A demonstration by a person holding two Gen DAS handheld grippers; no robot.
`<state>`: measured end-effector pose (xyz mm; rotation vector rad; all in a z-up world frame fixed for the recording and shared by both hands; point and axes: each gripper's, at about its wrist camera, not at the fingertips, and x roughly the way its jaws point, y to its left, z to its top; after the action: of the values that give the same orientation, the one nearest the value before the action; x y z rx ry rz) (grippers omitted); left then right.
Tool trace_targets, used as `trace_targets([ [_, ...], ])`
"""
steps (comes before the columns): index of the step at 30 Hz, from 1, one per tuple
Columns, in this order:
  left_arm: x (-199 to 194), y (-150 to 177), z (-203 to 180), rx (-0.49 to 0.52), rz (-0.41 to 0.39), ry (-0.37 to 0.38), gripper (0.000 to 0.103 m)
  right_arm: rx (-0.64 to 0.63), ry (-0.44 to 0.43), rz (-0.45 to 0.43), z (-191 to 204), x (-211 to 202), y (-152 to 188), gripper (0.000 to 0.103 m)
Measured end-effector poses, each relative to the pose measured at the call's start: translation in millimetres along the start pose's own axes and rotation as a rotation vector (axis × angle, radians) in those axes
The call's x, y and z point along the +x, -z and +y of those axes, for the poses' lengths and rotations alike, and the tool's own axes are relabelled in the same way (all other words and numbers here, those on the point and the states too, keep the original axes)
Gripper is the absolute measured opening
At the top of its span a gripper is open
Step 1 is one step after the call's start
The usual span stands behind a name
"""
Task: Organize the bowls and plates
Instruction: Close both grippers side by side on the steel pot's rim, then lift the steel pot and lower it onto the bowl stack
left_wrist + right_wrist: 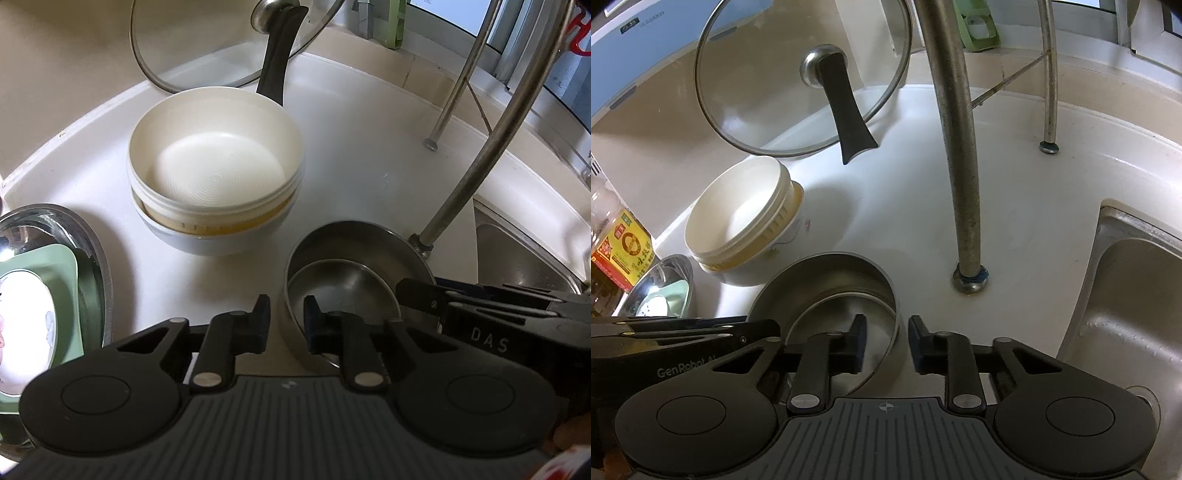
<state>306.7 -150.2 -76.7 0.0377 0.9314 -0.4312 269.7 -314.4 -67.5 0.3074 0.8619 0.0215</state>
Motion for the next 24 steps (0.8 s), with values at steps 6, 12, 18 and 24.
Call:
trace_targets([
  [6,-2.1,0.7,-1.6,0.023,-0.007,0.001,0.009,-0.024,0.024,0.002,2.8,0.4,0.5,0.009],
  [12,-6.3,1.0,-2.1,0.034,-0.012,0.006,0.009,-0.042,0.033,-0.003,3.1,-3.1,1.1,0.008],
  [18,-24.4,0.8,-7.9,0.047,-0.043,0.017,0.009,-0.048,0.03,-0.031,5.9,-18.2,-2.8,0.007],
  [24,-48.7,-1.4,-13.2,0.058,-0.086,0.035,0.009,-0.064,0.024,-0.064,11.4,-44.3,-10.5,0.007],
])
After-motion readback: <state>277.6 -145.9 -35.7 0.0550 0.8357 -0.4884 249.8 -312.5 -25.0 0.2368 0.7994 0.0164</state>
